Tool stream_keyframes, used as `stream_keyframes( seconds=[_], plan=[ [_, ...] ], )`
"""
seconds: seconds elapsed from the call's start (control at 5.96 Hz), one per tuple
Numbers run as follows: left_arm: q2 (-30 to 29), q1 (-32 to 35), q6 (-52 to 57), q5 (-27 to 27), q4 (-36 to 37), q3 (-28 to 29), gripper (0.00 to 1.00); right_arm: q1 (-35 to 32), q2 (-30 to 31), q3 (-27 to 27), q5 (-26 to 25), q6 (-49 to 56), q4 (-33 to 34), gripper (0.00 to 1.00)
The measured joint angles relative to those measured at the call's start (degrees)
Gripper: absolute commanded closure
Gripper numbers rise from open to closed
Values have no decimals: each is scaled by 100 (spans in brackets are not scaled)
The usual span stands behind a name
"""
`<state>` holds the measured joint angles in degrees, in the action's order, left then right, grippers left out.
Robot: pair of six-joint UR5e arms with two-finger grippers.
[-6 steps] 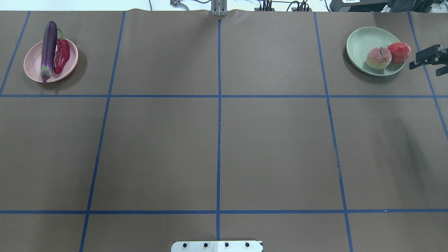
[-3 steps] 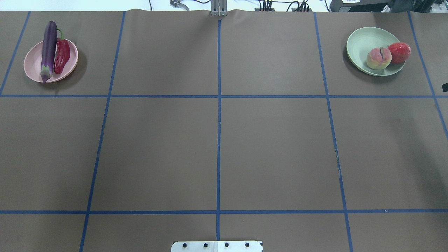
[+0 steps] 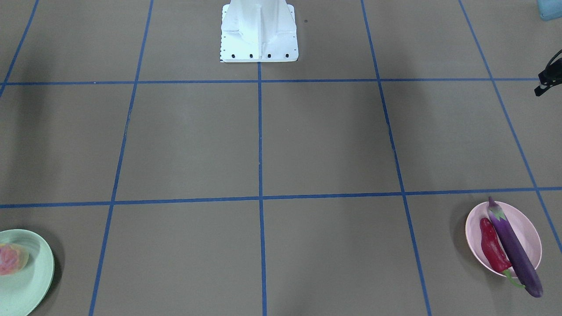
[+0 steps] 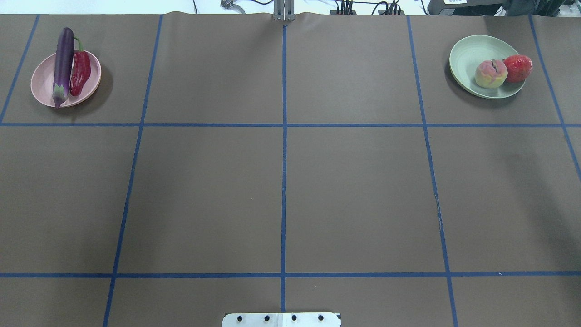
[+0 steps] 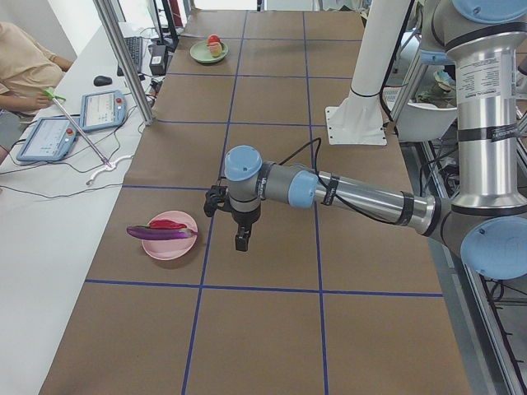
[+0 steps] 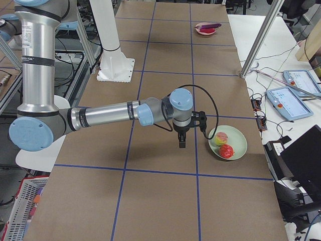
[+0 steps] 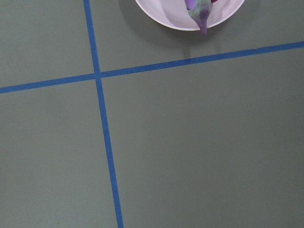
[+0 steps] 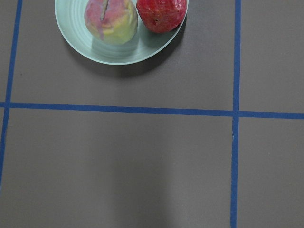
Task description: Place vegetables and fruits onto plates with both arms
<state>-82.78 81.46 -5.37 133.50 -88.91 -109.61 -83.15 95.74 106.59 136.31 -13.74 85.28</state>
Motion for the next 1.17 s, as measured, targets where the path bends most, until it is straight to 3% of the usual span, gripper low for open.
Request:
stream_keyframes(
  seconds=[1.17],
  plan=[
    [-130, 185, 56, 265, 286, 28, 0, 443, 54, 83, -147, 487, 192, 0]
  ],
)
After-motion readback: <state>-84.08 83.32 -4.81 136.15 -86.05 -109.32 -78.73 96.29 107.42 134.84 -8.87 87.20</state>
